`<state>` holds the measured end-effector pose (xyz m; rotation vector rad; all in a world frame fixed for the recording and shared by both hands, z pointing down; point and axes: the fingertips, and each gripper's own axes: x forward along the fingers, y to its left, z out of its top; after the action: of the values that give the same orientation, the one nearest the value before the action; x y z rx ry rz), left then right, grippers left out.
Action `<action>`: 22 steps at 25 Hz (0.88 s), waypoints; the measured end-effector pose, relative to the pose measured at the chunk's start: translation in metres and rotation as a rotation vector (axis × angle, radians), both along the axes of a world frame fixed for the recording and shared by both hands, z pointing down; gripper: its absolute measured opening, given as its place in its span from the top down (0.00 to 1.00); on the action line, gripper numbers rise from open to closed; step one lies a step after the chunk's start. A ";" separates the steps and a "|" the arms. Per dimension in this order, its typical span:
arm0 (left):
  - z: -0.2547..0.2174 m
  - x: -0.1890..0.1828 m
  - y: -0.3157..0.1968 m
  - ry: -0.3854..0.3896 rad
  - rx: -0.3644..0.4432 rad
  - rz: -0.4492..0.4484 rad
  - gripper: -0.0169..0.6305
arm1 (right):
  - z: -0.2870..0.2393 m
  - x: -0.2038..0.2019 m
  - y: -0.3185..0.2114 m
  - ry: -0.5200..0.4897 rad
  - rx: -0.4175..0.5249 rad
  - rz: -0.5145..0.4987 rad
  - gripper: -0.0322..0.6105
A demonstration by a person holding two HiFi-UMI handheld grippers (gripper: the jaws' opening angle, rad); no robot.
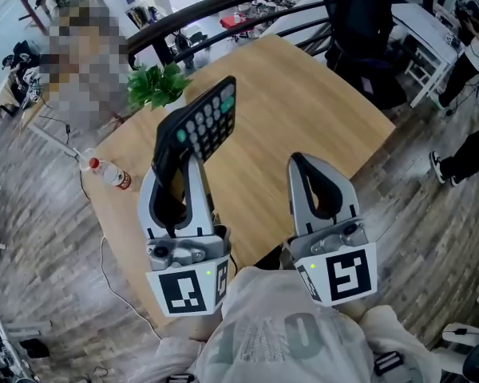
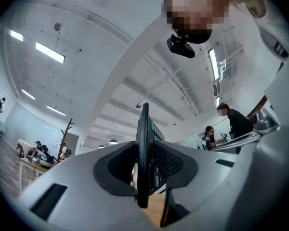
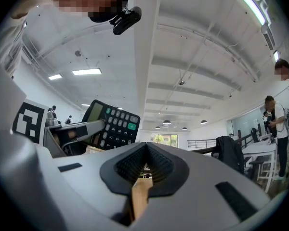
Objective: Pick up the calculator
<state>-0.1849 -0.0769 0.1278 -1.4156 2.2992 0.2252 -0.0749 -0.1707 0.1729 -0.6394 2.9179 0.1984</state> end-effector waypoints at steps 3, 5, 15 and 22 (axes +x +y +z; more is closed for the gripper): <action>0.007 -0.002 0.001 0.009 -0.014 -0.015 0.79 | 0.006 0.003 -0.004 0.017 0.005 0.027 0.92; 0.009 -0.003 0.002 0.012 -0.019 -0.024 0.79 | 0.008 0.006 -0.007 0.016 0.002 0.038 0.92; 0.000 -0.008 0.008 -0.020 -0.014 -0.067 0.79 | 0.004 0.005 -0.013 -0.011 -0.006 0.039 0.92; -0.001 -0.010 0.013 -0.043 -0.022 -0.107 0.79 | 0.003 0.001 -0.013 -0.011 0.003 0.032 0.92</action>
<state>-0.1952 -0.0634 0.1267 -1.2911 2.3403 0.1357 -0.0735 -0.1834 0.1757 -0.6849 2.8979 0.2019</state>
